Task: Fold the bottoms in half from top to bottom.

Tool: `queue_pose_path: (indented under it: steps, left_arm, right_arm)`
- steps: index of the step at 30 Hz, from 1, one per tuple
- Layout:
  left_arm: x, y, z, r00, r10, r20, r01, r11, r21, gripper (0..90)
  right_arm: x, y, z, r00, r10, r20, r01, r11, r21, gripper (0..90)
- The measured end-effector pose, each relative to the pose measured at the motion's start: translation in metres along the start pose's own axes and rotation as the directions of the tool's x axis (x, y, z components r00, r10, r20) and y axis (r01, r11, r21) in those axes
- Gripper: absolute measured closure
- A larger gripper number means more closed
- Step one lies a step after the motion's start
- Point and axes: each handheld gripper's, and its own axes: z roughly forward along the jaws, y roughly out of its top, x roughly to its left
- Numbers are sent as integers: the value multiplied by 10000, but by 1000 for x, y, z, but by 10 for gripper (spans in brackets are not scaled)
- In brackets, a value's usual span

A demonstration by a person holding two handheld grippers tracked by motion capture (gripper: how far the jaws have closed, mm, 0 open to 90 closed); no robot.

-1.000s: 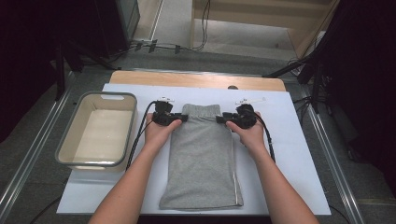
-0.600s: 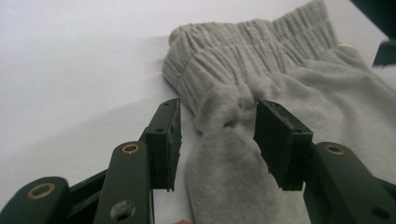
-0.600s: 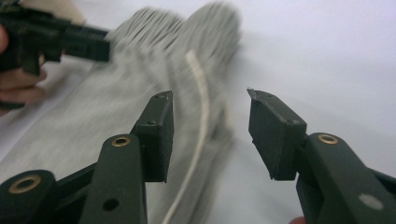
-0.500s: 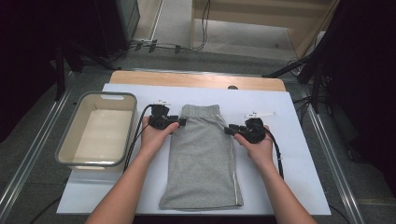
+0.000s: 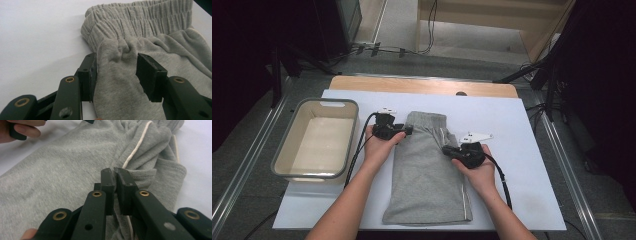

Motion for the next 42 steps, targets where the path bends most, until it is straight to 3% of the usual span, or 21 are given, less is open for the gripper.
queue_pose_path:
  steps: [7,10,12,14,19,23,29,32,34,35,39,42]
  left_arm:
    - [6,-3,3,9991,-41,-419,56,9994,340,566]
    - [8,-2,4,9991,-74,-423,87,9994,325,592]
    - [8,-2,4,9992,-69,-382,80,9996,271,587]
    - [9,-1,5,9994,-105,-329,114,9996,255,568]
    - [9,4,5,9997,-175,-176,174,9998,-46,546]
    - [9,10,6,9997,-158,-172,156,9999,-65,535]
    - [11,8,13,9996,-224,-174,229,9993,279,535]
    - [12,7,13,9996,-238,-146,242,9993,292,539]
    - [11,7,14,9996,-257,-68,259,9991,345,558]
    - [10,6,15,9997,-220,53,217,9990,393,589]
    - [6,6,17,10000,-39,64,36,9988,493,703]
    - [6,6,16,9999,112,79,-116,9982,591,820]
  right_arm:
    - [-10,-1,-5,9997,219,-81,-220,9997,-131,799]
    - [-15,1,-7,9998,106,-150,-110,9994,-333,705]
    - [-22,4,-10,9984,541,141,-531,9965,-653,557]
    - [-32,11,-10,9941,1034,333,-1006,9920,-765,470]
    - [-55,31,4,9809,1914,352,-1887,9796,-686,400]
    - [-68,40,26,9748,2226,175,-2221,9747,-241,399]
    - [-70,42,50,9780,2038,453,-2063,9765,623,402]
    - [-69,44,52,9776,2045,487,-2073,9763,618,425]
    - [-68,43,53,9805,1938,337,-1956,9786,638,460]
    - [-67,43,53,9825,1847,227,-1858,9804,657,524]
    - [-65,40,55,9796,1967,-421,-1930,9780,789,648]
    - [-64,41,55,9850,1691,-340,-1653,9818,940,762]
